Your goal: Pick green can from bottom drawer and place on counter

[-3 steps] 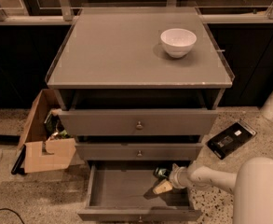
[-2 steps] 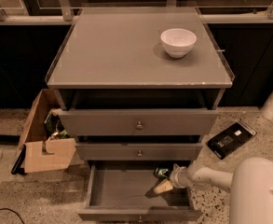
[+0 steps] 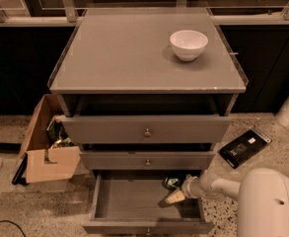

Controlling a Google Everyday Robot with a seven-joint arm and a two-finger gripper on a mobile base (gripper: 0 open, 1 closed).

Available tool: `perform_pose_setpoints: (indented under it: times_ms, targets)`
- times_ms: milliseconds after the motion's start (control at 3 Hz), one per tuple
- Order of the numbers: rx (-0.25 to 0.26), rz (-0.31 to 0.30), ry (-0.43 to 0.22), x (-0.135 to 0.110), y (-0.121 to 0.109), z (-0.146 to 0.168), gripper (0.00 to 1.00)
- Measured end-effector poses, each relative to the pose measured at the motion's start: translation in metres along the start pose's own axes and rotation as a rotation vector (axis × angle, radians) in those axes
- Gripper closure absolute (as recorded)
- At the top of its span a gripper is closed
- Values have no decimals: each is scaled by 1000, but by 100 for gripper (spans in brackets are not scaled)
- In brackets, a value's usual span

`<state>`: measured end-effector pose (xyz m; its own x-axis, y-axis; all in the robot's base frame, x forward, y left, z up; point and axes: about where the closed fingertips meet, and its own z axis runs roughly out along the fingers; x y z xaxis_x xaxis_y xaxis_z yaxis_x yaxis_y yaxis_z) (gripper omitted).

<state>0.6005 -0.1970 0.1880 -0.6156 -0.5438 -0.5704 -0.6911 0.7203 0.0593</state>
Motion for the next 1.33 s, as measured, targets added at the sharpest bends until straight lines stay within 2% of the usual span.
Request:
perform_pose_setpoints:
  times_ms: [1333]
  targets:
    - [-39, 32, 38, 14, 8, 28, 0]
